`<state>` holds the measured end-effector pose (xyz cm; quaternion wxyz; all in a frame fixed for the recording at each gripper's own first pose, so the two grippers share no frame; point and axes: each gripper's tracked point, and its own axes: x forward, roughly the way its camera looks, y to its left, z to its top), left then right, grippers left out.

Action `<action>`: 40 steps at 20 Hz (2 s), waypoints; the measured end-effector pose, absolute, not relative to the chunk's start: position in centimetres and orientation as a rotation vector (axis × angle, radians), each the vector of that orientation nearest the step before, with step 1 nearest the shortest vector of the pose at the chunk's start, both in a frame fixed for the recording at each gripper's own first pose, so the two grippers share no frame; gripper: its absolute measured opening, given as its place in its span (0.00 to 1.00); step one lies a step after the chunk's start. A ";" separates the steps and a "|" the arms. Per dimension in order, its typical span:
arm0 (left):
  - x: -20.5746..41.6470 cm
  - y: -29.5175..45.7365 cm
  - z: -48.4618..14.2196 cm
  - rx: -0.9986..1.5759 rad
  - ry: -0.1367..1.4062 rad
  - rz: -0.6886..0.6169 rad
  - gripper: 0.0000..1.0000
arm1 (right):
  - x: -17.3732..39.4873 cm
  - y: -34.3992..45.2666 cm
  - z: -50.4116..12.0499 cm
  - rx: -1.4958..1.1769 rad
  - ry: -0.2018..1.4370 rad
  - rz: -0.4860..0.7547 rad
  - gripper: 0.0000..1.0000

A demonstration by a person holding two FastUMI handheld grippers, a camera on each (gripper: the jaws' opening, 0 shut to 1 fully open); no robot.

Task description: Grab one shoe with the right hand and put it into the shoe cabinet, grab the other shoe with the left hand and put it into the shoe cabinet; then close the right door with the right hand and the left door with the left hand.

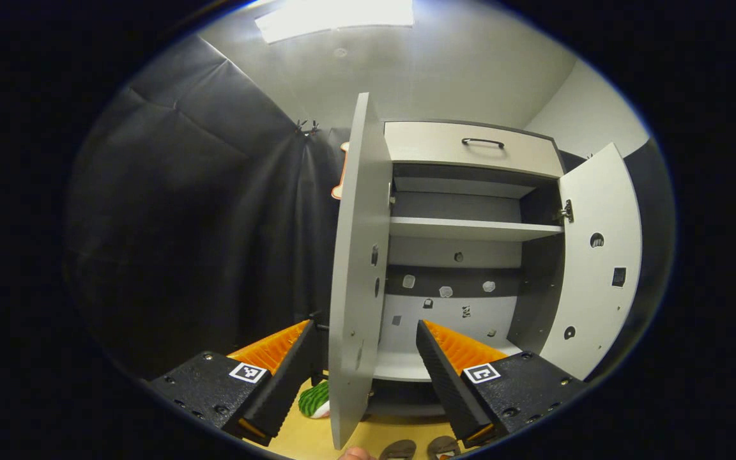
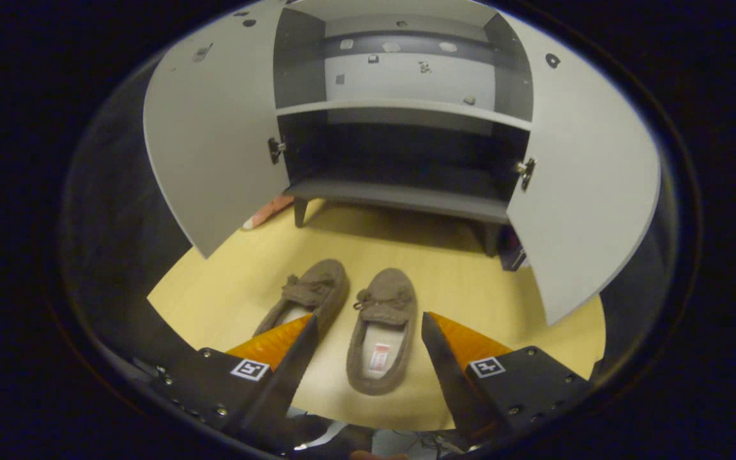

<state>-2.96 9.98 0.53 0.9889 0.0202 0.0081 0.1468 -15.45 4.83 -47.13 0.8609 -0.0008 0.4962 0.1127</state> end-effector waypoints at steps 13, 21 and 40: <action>-7.8 16.2 2.8 0.149 0.000 0.518 0.96 | -13.8 6.7 -60.0 -0.160 1.214 0.262 0.90; -10.5 18.1 2.3 0.162 0.029 0.630 0.96 | -12.4 5.8 -61.6 -0.309 1.159 0.229 0.30; -8.0 15.9 0.3 0.096 0.042 0.521 0.96 | 1.8 1.5 -34.2 -0.108 0.609 0.139 0.09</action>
